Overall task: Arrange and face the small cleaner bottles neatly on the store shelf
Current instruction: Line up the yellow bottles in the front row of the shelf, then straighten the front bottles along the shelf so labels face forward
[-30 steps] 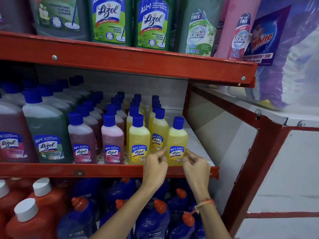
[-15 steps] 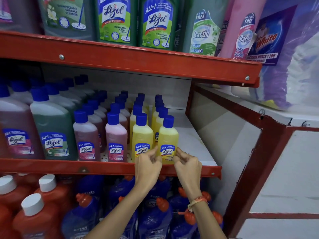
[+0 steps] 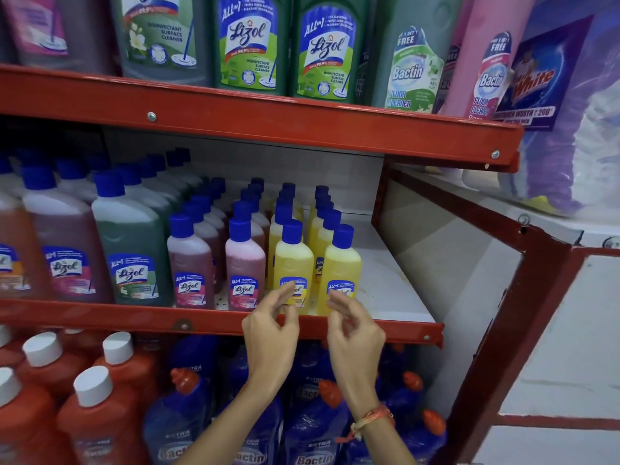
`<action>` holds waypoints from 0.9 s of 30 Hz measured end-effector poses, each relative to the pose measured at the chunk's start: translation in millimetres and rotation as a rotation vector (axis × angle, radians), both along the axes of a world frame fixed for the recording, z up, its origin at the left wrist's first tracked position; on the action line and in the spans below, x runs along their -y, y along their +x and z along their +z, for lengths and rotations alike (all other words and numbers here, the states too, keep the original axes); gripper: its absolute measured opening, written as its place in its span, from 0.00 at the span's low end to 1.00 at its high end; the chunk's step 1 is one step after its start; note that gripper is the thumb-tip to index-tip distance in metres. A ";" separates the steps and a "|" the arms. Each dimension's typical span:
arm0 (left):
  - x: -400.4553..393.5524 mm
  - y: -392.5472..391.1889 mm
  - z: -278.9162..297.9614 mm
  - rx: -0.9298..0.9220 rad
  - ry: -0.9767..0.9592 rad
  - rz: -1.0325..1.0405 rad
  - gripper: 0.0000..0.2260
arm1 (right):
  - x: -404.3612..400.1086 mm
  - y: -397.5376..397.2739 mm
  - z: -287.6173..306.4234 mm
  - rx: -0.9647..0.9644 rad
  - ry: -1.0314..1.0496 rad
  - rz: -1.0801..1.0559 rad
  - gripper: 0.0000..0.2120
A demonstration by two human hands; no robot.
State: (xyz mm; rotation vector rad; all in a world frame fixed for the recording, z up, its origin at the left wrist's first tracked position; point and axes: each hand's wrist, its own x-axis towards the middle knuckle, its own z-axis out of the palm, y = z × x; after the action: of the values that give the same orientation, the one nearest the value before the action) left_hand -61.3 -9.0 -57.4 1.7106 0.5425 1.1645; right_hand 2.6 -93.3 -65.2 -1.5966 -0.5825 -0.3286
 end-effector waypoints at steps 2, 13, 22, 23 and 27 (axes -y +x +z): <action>-3.6 -10.6 -3.1 0.041 -0.020 0.039 0.18 | -12.0 -11.2 -0.9 -0.067 -0.023 0.148 0.17; -63.3 -49.8 -2.2 -0.224 -0.055 0.048 0.21 | -64.4 -55.6 7.1 -0.241 -0.235 0.367 0.24; -77.9 -66.9 4.9 -0.265 -0.034 0.066 0.19 | -81.1 -64.6 13.9 -0.289 -0.208 0.287 0.20; -75.6 -66.0 6.8 -0.264 -0.034 0.059 0.19 | -80.2 -62.2 14.0 -0.292 -0.207 0.275 0.20; -69.6 -60.8 7.9 -0.237 -0.062 0.036 0.20 | -76.0 -54.4 13.0 -0.307 -0.194 0.229 0.19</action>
State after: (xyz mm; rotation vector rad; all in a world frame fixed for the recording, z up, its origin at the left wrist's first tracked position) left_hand -122.1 60.7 -49.5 1.8027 0.7492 0.9657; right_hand -51.8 -17.4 -52.2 -1.7040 -0.5637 0.1470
